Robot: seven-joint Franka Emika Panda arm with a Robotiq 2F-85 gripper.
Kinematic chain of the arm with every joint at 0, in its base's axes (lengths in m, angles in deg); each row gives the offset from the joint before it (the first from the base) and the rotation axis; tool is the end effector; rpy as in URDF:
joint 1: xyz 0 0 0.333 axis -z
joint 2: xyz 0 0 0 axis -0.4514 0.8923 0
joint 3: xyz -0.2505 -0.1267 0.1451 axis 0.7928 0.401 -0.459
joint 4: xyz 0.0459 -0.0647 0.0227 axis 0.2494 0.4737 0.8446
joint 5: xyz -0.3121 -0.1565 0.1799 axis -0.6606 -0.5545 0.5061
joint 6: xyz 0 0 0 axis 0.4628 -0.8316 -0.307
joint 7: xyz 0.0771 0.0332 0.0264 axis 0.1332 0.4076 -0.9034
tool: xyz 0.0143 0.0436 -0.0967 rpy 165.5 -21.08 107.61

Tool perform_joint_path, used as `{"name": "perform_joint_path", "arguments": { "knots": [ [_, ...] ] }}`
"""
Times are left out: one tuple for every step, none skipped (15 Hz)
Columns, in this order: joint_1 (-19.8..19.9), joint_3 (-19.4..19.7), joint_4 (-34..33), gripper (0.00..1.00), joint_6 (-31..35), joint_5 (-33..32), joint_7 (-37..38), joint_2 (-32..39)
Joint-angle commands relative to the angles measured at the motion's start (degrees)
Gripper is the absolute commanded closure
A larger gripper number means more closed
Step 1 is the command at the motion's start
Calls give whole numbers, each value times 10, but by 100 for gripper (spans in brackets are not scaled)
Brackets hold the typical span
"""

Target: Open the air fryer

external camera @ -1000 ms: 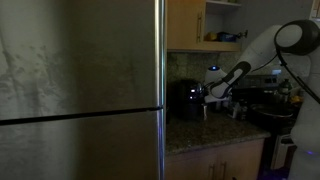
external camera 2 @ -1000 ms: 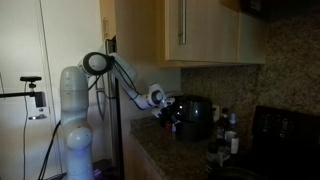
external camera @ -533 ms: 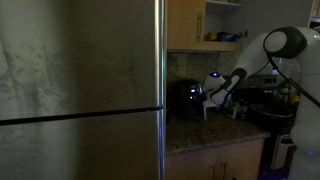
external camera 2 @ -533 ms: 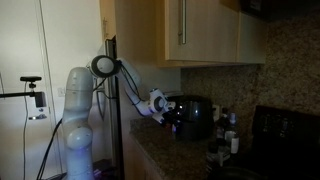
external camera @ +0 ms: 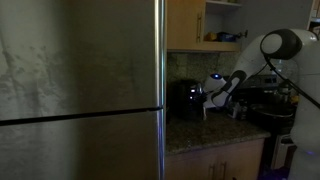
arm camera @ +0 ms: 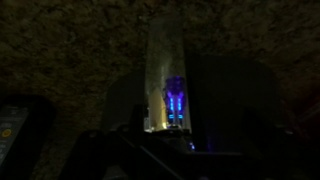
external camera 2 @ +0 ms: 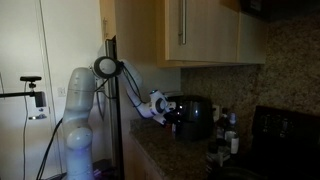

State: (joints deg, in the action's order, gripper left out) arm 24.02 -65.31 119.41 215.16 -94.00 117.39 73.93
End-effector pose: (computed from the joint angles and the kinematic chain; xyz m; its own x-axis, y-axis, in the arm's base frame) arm 0.5629 0.0109 0.3202 0.8245 -0.0792 0.5603 -0.1215 -0.9918 0.0386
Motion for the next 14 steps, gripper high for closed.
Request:
{"name": "perform_joint_path", "arguments": {
  "knots": [
    [57,-87,37,0,42,106,-103,-3],
    [32,-79,46,0,52,176,-159,-3],
    [91,-147,46,0,52,182,-166,-3],
    [100,-168,44,0,47,213,-193,-3],
    [103,-170,37,0,39,217,-192,-5],
    [85,-139,28,0,12,199,-170,-17],
    [62,-96,29,0,-22,164,-147,-39],
    [49,-65,31,0,-45,128,-131,-56],
    [29,-20,24,0,-61,59,-86,-69],
    [17,7,13,0,-85,9,-60,-78],
    [17,15,4,0,-108,-45,-22,-84],
    [18,12,2,0,-130,-91,16,-92],
    [16,4,10,0,-146,-103,25,-102],
    [14,-8,23,0,-158,-86,12,-114]
  ]
}}
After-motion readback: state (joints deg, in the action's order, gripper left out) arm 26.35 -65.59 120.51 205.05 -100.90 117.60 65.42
